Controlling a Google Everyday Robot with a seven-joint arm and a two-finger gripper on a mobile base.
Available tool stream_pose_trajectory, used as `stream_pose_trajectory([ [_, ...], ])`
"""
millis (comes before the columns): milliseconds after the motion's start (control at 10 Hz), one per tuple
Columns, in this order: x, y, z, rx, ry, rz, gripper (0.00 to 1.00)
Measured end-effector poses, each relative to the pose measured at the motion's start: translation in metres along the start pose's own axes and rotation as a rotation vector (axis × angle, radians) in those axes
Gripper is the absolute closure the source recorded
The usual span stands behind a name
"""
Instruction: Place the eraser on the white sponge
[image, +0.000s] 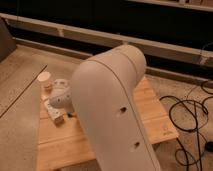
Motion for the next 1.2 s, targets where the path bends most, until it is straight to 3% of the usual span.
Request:
stream_pose_trajectory([
  [200, -0.002, 0.003, 0.013, -0.004, 0.016, -0.008, 0.99],
  [300, -0.003, 0.004, 0.016, -0.005, 0.021, -0.012, 0.95],
  [1000, -0.009, 0.005, 0.021, -0.022, 0.008, -0.028, 0.27],
  [1200, -0.009, 0.005, 0.019, -0.022, 0.003, -0.031, 0.2],
])
